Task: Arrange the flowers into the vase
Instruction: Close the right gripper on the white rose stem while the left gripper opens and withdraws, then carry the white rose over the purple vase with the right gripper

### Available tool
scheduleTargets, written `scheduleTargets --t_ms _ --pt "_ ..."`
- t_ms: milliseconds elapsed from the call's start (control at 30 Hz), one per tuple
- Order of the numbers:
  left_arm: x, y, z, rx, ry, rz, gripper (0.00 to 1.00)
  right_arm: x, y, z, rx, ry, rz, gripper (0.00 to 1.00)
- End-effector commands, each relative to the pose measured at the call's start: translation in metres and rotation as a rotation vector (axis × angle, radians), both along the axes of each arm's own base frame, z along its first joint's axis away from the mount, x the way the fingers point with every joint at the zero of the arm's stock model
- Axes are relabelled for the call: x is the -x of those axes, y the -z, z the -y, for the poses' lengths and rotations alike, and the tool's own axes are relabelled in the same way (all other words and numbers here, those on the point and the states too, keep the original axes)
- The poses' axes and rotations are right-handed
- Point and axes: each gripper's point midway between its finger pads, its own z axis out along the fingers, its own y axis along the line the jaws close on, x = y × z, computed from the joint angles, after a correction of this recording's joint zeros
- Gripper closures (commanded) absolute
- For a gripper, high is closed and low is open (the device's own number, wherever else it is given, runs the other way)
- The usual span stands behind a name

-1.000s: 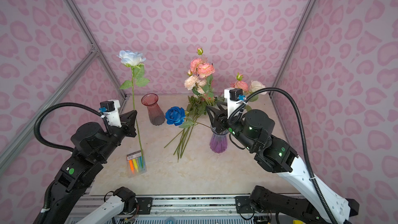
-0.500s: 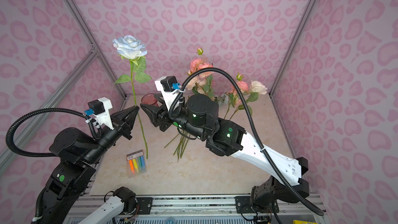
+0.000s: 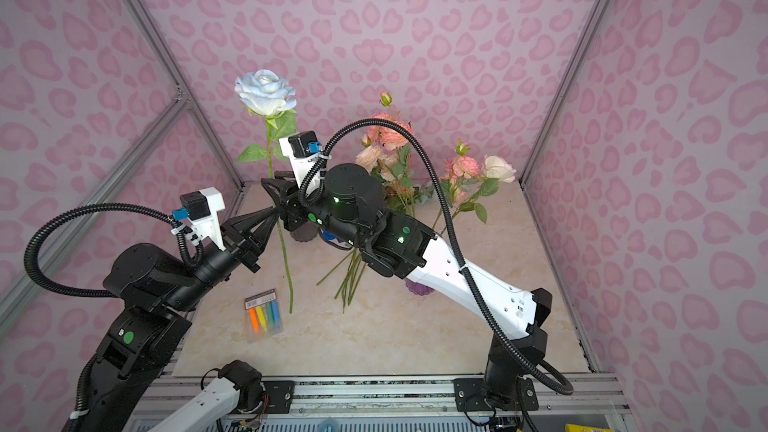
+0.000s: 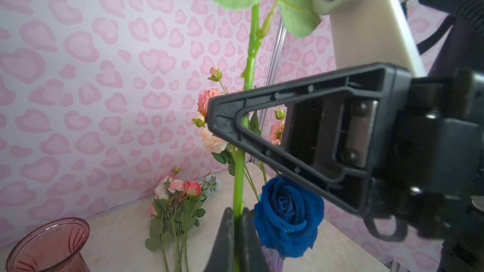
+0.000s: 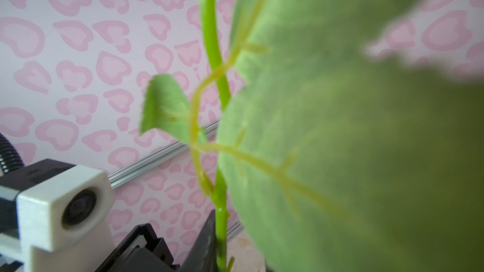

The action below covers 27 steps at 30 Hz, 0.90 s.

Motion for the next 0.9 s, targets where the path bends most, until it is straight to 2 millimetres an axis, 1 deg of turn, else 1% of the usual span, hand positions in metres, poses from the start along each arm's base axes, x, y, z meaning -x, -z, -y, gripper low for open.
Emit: scheduleTargets --t_ms 0,67,133,167,200,267,300,333,433,567,667,733,767,833,867 --pt "0.006 -0.013 0.001 0.016 0.018 0.061 0.96 0.001 -0.004 -0.004 -0.035 -0.026 -0.02 0.8" --pt "0.007 -0.011 0.001 0.012 0.024 0.063 0.96 0.001 -0.002 -0.005 -0.032 -0.031 -0.022 0.81" --pt "0.007 -0.011 0.001 0.01 0.022 0.063 0.96 0.002 -0.001 -0.007 -0.034 -0.046 -0.031 0.84" --pt "0.006 -0.011 0.001 0.01 0.02 0.061 0.95 0.004 -0.002 -0.007 -0.039 -0.055 -0.032 0.88" --pt "0.005 -0.01 0.001 0.012 0.018 0.053 0.87 0.005 -0.002 -0.008 -0.039 -0.065 -0.033 0.91" --pt "0.006 -0.01 0.001 0.013 0.017 0.052 0.68 0.008 -0.004 -0.008 -0.041 -0.078 -0.032 0.92" --pt "0.005 -0.009 -0.001 0.016 0.005 0.046 0.54 0.01 -0.006 -0.006 -0.037 -0.077 -0.024 0.94" --pt "0.006 -0.01 -0.004 0.019 -0.005 0.048 0.45 0.014 -0.011 -0.003 -0.032 -0.077 -0.011 0.94" --pt "0.01 -0.012 -0.017 0.022 -0.069 0.06 0.32 0.029 -0.02 0.01 -0.005 -0.086 0.021 0.95" --pt "0.014 -0.011 -0.044 0.048 -0.198 0.082 0.25 0.042 -0.026 0.038 -0.001 -0.068 0.035 0.96" --pt "0.015 -0.006 -0.055 0.057 -0.253 0.073 0.24 0.052 -0.026 0.057 0.007 -0.055 0.043 0.97" --pt "0.006 0.004 -0.065 0.064 -0.322 0.027 0.24 0.058 -0.026 0.078 0.018 -0.023 0.061 0.97" --pt "0.001 0.009 -0.069 0.063 -0.353 0.003 0.24 0.058 -0.022 0.088 0.034 0.0 0.062 0.97" --pt "-0.011 0.026 -0.075 0.053 -0.416 -0.057 0.24 0.054 -0.017 0.119 0.07 0.091 0.077 0.97" --pt "-0.017 0.033 -0.077 0.047 -0.443 -0.082 0.24 0.052 -0.017 0.135 0.079 0.139 0.087 0.97"
